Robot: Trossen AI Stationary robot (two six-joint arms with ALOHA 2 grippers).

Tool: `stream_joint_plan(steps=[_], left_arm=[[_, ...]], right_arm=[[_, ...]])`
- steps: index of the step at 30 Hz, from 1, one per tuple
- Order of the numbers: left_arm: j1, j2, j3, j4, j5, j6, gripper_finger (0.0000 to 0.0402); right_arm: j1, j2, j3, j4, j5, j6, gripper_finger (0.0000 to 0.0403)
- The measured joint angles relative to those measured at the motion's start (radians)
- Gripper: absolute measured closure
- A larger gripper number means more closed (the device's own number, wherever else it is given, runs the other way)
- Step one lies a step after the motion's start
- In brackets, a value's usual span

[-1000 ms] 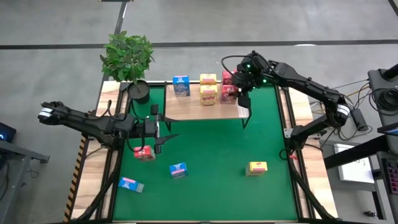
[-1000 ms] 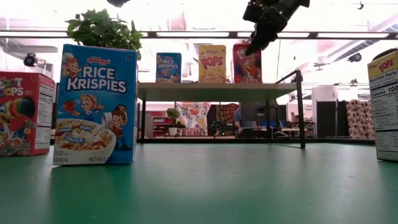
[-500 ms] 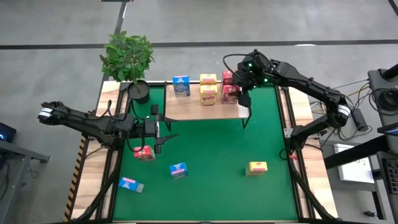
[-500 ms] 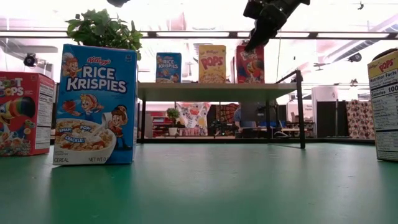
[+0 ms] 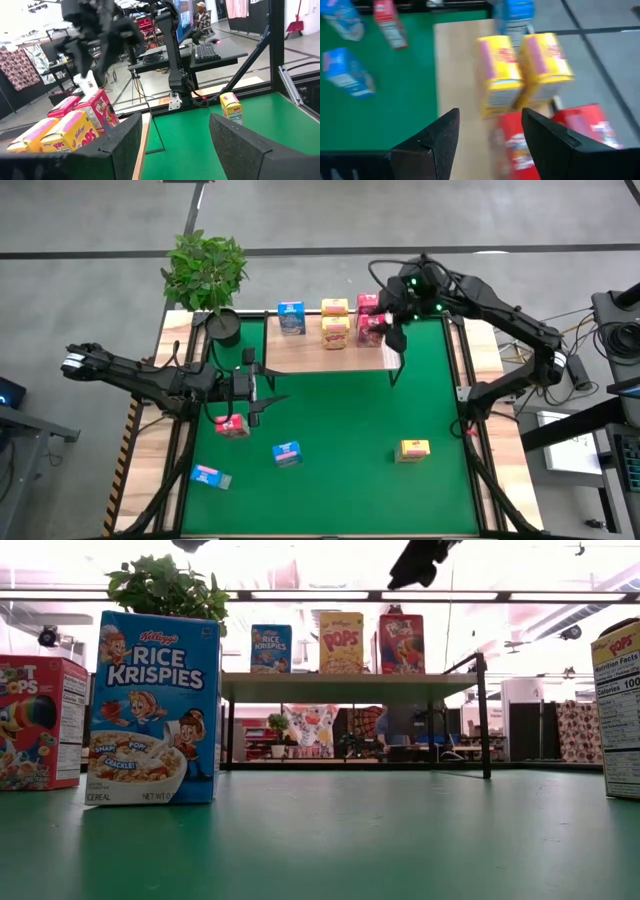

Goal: Stack cereal on shelf
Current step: Put the right blue cereal box on the shelf aligned with the other blue cereal box

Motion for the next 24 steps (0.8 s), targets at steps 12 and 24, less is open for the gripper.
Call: stream_joint_plan(steps=[12, 24], left_arm=[[-0.018, 0.022, 0.0, -0.007, 0.0, -0.21, 0.0187], [-0.167, 0.163, 0.114, -0.224, -0.021, -0.463, 0.0187]], right_arm=[[0.316, -0.074, -0.246, 0.199, 0.002, 0.077, 0.023], [0.494, -0.128, -0.605, 0.631, 0.004, 0.097, 0.0234]])
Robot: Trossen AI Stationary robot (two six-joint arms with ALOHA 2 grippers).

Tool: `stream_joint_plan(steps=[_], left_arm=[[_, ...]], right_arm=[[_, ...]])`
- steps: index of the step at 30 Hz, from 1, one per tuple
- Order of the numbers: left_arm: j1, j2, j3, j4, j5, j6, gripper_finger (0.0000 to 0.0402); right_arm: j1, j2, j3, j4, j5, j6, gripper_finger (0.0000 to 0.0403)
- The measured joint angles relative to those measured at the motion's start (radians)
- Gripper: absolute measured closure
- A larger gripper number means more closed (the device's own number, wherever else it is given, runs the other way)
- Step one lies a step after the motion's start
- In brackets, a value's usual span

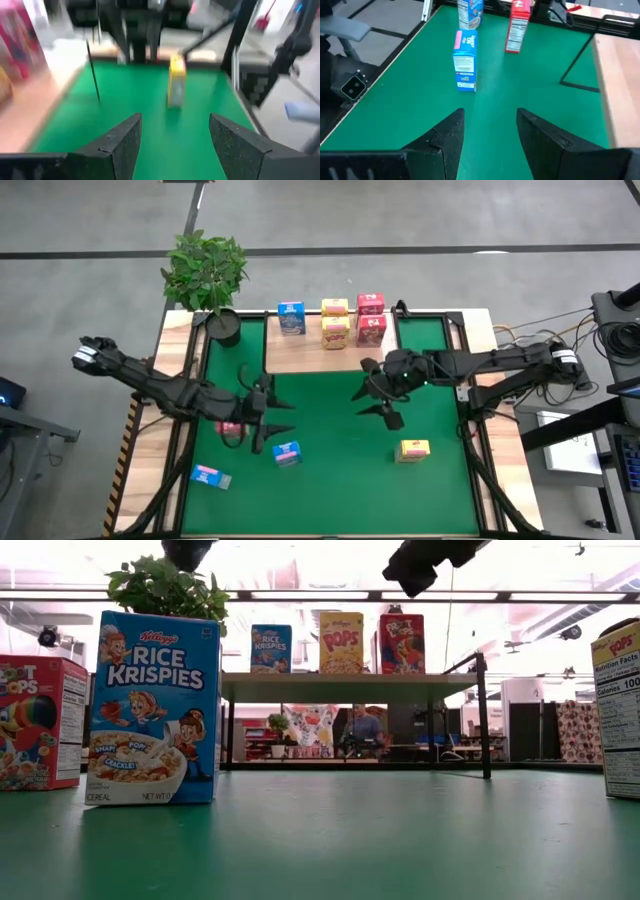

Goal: Stack cereal on shelf
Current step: Put the right blue cereal box on the shelf aligned with the other blue cereal box

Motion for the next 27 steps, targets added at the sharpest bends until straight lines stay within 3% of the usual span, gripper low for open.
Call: stream_joint_plan(steps=[8, 15, 20, 27], left_arm=[[-0.073, 0.184, 0.284, -0.527, 0.017, -0.313, 0.0187], [-0.152, 0.369, 0.512, -0.828, 0.04, -0.49, 0.0182], [-0.174, 0.474, 0.589, -0.943, 0.038, -0.555, 0.0156], [-0.172, 0.566, 0.586, -0.969, 0.031, -0.544, 0.0119]], right_arm=[[0.047, -0.003, -0.129, 0.229, 0.0, 0.005, 0.0234], [0.052, -0.006, -0.131, 0.253, 0.002, 0.005, 0.0234], [0.068, -0.004, -0.131, 0.253, 0.001, 0.005, 0.0234], [0.079, -0.004, -0.133, 0.251, 0.001, 0.013, 0.0234]])
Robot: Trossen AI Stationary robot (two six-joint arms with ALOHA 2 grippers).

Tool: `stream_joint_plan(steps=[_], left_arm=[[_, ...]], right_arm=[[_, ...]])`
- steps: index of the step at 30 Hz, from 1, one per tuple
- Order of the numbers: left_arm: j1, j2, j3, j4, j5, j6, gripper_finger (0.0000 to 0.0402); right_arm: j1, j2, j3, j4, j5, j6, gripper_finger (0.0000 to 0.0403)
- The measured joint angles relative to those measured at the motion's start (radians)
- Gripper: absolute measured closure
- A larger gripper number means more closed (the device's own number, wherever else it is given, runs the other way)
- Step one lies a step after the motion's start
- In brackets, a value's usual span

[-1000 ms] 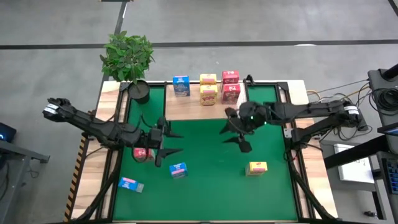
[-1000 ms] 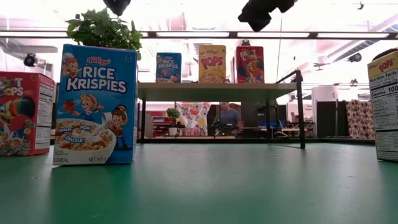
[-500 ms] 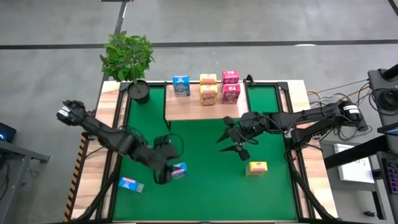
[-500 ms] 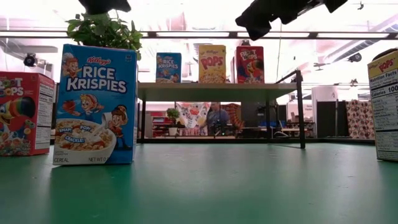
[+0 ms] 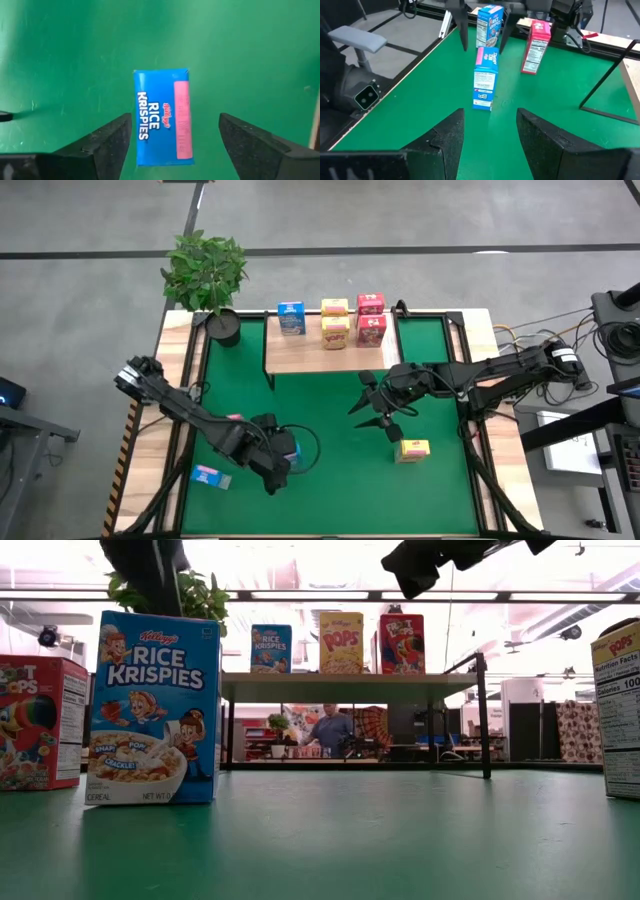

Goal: Stack cereal on shelf
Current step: Put the right blue cereal box on the shelf aligned with the other blue cereal box

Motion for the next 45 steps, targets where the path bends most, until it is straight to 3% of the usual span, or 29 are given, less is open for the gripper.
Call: stream_joint_plan(steps=[15, 45], left_arm=[[0.008, 0.022, -0.03, 0.005, -0.037, 0.028, 0.0121], [0.008, 0.018, -0.078, 0.047, -0.035, 0.088, 0.0236]], right_arm=[[0.002, 0.0, -0.002, -0.006, 0.0, 0.006, 0.0234], [0.002, 0.002, -0.01, -0.01, 0.0, 0.016, 0.0234]])
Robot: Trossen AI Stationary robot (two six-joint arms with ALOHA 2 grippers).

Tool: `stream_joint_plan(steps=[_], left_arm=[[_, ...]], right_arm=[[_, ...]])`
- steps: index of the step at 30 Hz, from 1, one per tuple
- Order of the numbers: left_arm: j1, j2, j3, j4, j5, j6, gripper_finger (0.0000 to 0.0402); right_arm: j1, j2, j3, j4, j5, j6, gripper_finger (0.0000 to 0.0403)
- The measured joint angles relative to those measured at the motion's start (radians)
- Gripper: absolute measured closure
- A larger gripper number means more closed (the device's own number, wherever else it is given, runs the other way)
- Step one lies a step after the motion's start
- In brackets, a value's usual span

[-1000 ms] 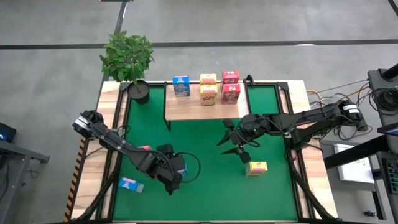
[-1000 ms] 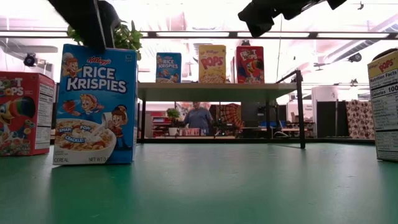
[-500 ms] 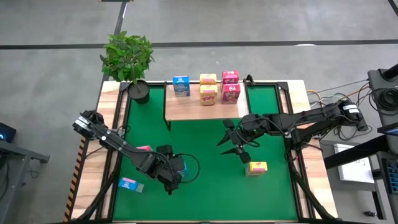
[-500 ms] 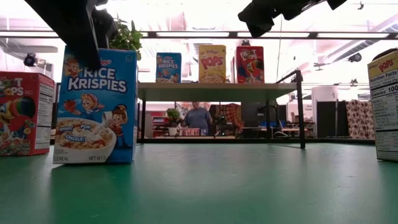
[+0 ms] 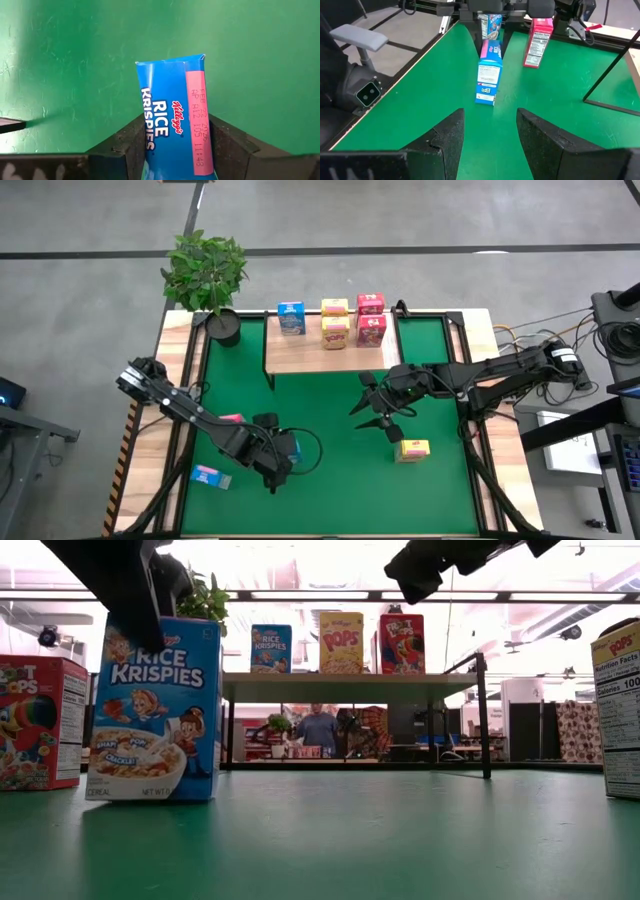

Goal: Stack cereal on shelf
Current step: Put the right blue cereal box on the shelf aligned with the other blue cereal box

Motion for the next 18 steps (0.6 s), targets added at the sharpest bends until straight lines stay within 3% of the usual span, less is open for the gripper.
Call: stream_joint_plan(steps=[5, 13, 18], left_arm=[[0.001, -0.005, 0.043, -0.005, 0.0, 0.075, 0.0238], [0.004, -0.006, 0.231, -0.063, -0.002, 0.302, 0.0238], [0.006, -0.007, 0.318, -0.097, -0.073, 0.46, 0.0238]], right_arm=[[0.0, 0.0, -0.005, -0.001, 0.0, -0.015, 0.0234], [0.0, 0.0, -0.007, -0.001, 0.0, -0.024, 0.0234], [0.0, 0.0, -0.007, -0.001, 0.0, -0.028, 0.0234]])
